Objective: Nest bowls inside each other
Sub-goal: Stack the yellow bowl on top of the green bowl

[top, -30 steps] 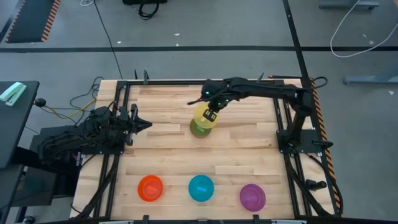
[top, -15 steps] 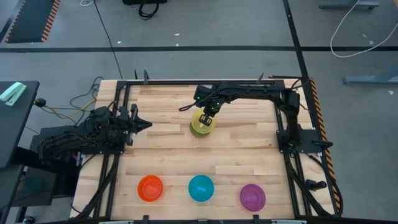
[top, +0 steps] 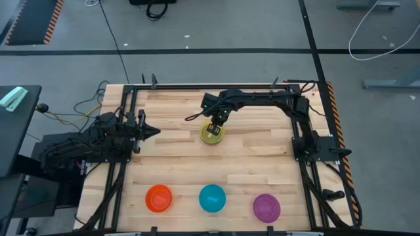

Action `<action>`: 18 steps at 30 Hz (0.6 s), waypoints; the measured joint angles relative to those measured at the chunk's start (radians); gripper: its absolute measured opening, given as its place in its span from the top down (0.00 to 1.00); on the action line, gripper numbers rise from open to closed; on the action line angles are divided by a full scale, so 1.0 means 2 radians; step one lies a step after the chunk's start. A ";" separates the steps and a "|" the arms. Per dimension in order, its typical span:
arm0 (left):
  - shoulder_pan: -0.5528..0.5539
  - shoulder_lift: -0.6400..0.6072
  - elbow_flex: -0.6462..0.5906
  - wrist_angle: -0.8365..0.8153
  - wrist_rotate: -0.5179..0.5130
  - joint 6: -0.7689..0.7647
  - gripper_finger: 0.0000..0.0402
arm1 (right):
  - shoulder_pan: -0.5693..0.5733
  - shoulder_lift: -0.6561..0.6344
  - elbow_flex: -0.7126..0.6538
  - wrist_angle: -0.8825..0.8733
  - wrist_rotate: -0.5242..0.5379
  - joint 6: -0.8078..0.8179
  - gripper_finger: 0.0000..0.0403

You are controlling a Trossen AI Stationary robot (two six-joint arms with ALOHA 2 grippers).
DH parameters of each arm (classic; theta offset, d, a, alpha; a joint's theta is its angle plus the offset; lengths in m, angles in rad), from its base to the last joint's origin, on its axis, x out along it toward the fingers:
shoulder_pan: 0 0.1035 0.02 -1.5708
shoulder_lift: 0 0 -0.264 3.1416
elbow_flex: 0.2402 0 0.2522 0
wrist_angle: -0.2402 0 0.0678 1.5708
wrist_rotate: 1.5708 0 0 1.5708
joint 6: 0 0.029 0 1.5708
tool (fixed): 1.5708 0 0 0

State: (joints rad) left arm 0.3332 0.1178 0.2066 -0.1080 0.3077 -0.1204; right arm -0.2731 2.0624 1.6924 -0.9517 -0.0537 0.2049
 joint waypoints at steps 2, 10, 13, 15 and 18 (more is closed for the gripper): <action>0.000 0.000 0.000 0.000 0.000 0.000 0.95 | -0.001 0.004 0.000 0.006 0.000 -0.002 1.00; 0.000 0.000 0.000 -0.002 0.000 0.000 0.93 | -0.009 0.019 0.000 0.012 0.002 -0.009 1.00; 0.000 0.000 0.000 -0.004 0.000 0.000 0.94 | -0.011 0.027 0.000 0.014 0.001 -0.009 1.00; 0.000 0.000 0.000 -0.005 0.000 0.000 0.94 | -0.011 0.029 0.000 0.014 0.001 -0.010 1.00; 0.000 0.000 0.000 -0.011 0.000 0.000 0.95 | -0.011 0.031 0.000 0.016 0.000 -0.011 1.00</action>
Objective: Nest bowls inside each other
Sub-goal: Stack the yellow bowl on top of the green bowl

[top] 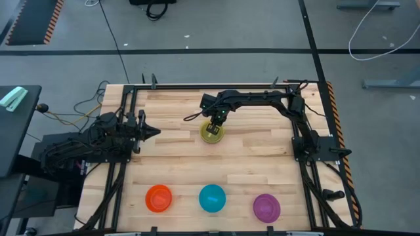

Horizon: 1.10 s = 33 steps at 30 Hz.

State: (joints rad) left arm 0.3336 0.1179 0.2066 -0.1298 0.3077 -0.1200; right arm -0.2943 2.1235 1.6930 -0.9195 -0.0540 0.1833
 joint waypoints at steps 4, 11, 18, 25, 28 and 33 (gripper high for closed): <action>0.000 0.000 0.000 -0.002 0.000 0.000 0.95 | 0.000 0.000 0.000 0.000 0.000 0.000 1.00; 0.000 0.000 0.000 -0.002 0.000 0.000 0.93 | 0.000 0.000 0.000 -0.002 0.000 0.004 1.00; 0.000 0.000 0.000 -0.002 0.000 0.000 0.95 | 0.000 0.000 0.000 -0.003 0.000 0.012 0.94; 0.000 0.000 0.000 -0.002 0.000 0.000 0.93 | 0.000 0.000 0.000 -0.005 0.000 0.018 0.86; 0.000 0.000 0.000 -0.002 0.000 0.000 0.92 | 0.000 -0.001 0.000 -0.007 0.000 0.017 0.84; 0.000 0.000 0.000 -0.002 0.000 0.000 0.92 | 0.000 -0.010 -0.001 -0.014 0.000 0.013 0.82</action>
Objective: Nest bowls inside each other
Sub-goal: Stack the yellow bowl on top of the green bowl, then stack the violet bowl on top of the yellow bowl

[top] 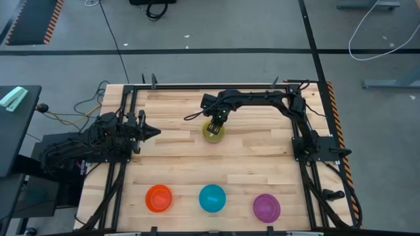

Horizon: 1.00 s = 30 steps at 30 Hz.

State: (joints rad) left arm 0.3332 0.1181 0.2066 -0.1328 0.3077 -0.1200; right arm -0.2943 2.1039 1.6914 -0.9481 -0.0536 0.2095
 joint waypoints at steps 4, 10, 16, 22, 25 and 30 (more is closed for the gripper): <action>0.000 0.000 0.000 0.000 0.000 0.000 0.93 | 0.000 -0.010 0.003 -0.001 0.000 0.000 0.82; 0.000 0.000 0.000 0.000 0.000 0.000 0.94 | -0.003 -0.014 0.005 -0.007 0.008 0.000 0.82; 0.000 0.000 0.000 0.000 0.000 0.001 0.92 | -0.008 -0.013 0.015 -0.023 0.015 0.000 0.81; 0.000 0.000 0.000 0.000 0.000 0.001 0.91 | -0.004 -0.014 0.049 -0.079 0.019 0.001 0.81; 0.000 0.000 0.000 0.000 0.000 0.000 0.93 | 0.011 -0.014 0.063 -0.116 0.033 0.010 0.81; 0.000 0.000 0.000 -0.005 0.000 -0.004 0.94 | 0.053 -0.016 0.064 -0.164 0.036 0.025 0.81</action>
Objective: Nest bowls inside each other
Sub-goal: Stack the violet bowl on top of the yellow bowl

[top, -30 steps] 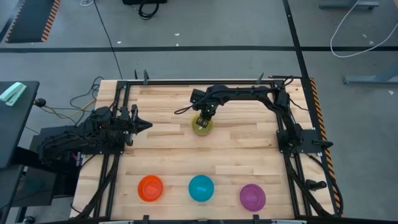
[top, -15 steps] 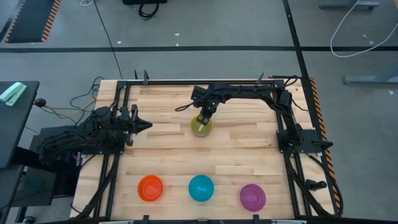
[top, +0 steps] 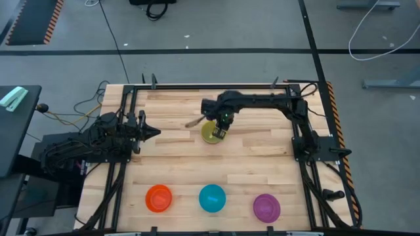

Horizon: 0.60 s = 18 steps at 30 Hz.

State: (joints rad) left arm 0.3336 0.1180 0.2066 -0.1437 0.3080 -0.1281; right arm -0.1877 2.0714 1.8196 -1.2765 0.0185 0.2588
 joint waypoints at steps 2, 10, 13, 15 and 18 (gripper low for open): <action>0.000 0.000 0.000 -0.004 0.000 -0.005 0.94 | 0.023 0.000 0.000 -0.015 0.000 0.005 0.81; -0.001 0.000 0.000 -0.007 0.000 -0.009 0.91 | 0.125 0.000 -0.001 -0.032 0.028 0.040 0.81; -0.001 0.000 0.000 -0.011 0.000 -0.009 0.91 | 0.161 0.000 -0.001 -0.033 0.035 0.061 0.81; -0.001 0.000 0.000 -0.014 0.000 -0.009 0.91 | 0.183 0.000 -0.001 -0.033 0.035 0.080 0.81; -0.001 0.000 0.000 -0.017 0.000 -0.009 0.92 | 0.216 0.000 -0.001 -0.033 0.035 0.112 0.81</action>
State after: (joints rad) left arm 0.3325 0.1181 0.2066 -0.1770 0.3080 -0.1467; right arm 0.2438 2.0710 1.8179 -1.3418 0.0893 0.4837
